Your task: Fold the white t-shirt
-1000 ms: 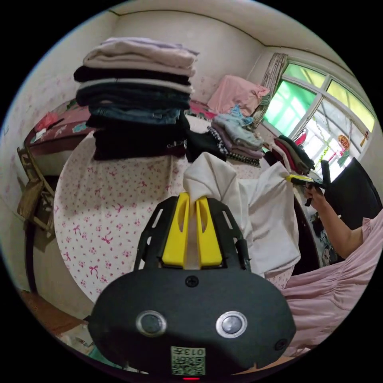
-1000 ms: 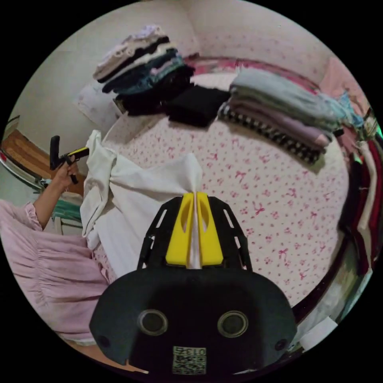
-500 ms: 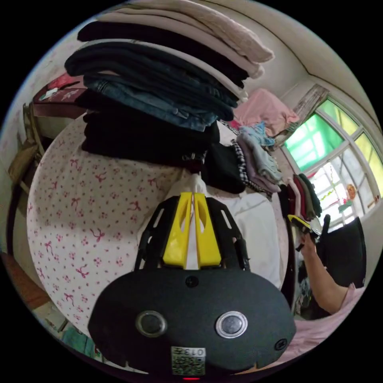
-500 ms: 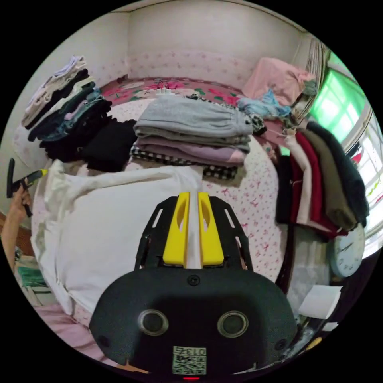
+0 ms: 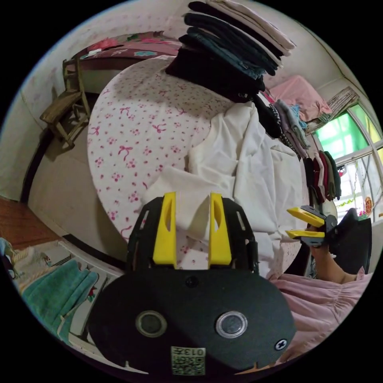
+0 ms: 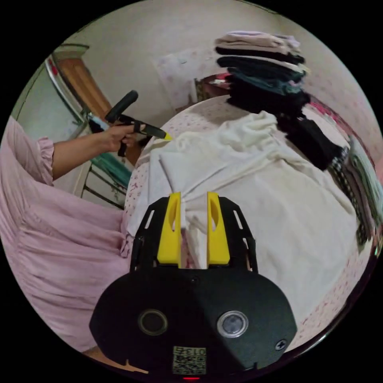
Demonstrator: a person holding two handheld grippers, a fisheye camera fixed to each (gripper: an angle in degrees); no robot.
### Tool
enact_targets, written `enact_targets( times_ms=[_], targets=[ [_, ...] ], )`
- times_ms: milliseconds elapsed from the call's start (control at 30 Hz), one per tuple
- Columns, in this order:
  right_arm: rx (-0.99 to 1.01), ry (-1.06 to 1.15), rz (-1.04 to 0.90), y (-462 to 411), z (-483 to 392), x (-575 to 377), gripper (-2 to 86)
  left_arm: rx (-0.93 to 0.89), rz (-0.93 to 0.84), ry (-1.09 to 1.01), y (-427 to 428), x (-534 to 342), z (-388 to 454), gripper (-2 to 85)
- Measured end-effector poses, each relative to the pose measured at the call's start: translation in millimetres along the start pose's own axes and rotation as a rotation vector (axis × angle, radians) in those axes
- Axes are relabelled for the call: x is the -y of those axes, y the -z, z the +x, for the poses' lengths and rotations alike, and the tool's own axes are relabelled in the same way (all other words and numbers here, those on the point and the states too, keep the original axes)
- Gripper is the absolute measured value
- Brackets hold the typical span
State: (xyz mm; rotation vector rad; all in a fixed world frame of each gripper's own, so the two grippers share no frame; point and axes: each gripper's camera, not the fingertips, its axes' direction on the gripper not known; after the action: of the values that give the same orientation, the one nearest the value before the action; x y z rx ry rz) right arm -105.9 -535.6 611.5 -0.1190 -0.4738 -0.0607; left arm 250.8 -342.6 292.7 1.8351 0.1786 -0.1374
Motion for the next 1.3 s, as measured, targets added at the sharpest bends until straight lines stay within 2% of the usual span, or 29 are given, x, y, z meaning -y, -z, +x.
enact_targets(
  times_ms=[100, 200, 267, 367, 433, 500, 533, 633, 667, 700, 800, 900, 967, 1067, 1133, 1167, 1233, 1300],
  targets=[
    [-0.023, 0.087, -0.108, -38, -16, 33, 8.4, -0.008, -0.019, 0.006, -4, -2, -3, 13.2],
    [0.105, 0.116, -0.311, -76, -3, 51, 3.3, -0.023, -0.055, -0.008, -13, 3, 2, 13.4],
    [0.148, 0.126, -0.348, -71, 6, 61, 2.5, -0.013, -0.063, -0.03, -11, 4, 5, 13.3],
    [0.166, 0.141, -0.204, -13, 32, 83, 2.2, -0.008, -0.018, 0.009, 3, -4, -2, 13.4],
    [0.041, 0.047, -0.086, 34, 69, 95, 2.4, 0.014, 0.037, 0.053, 14, -11, -8, 13.6],
    [-0.22, -0.297, 0.096, 103, 148, 89, 3.7, 0.054, 0.069, 0.081, 22, -16, -12, 13.8],
    [-0.289, -0.48, 0.205, 135, 185, 70, 4.7, 0.072, 0.065, 0.081, 22, -18, -13, 13.7],
    [-0.251, -0.671, 0.294, 170, 224, 33, 5.9, 0.057, -0.012, 0.062, 7, -17, -13, 9.8],
    [-0.245, -0.665, 0.302, 176, 220, 22, 6.2, 0.114, -0.005, 0.034, 6, -18, -8, 5.2],
    [-0.233, -0.614, 0.282, 175, 206, 16, 6.4, 0.141, -0.021, 0.014, 5, -18, -5, 4.5],
    [-0.024, -0.421, 0.181, 150, 154, -1, 7.2, 0.161, -0.04, -0.087, 11, -21, 9, 2.0],
    [0.094, -0.265, 0.049, 112, 83, -22, 9.5, 0.134, 0.045, -0.14, 41, -28, 21, 1.3],
    [0.119, -0.231, -0.009, 93, 47, -29, 10.6, 0.065, 0.173, -0.239, 77, -30, 42, 1.0],
    [0.198, -0.162, 0.004, 91, 7, -26, 11.7, -0.034, 0.273, -0.427, 115, -15, 91, 0.8],
    [0.165, -0.099, 0.025, 107, -11, -17, 11.4, -0.108, 0.338, -0.551, 133, -3, 131, 0.8],
    [0.147, -0.096, 0.036, 113, -11, -15, 11.2, -0.186, 0.378, -0.636, 143, 5, 159, 0.9],
    [0.124, -0.114, 0.068, 132, -2, -11, 5.1, -0.281, 0.422, -0.768, 151, 12, 203, 0.9],
    [0.109, -0.153, 0.149, 170, 25, -17, 3.9, -0.255, 0.449, -0.86, 153, 16, 237, 1.1]
  ],
)
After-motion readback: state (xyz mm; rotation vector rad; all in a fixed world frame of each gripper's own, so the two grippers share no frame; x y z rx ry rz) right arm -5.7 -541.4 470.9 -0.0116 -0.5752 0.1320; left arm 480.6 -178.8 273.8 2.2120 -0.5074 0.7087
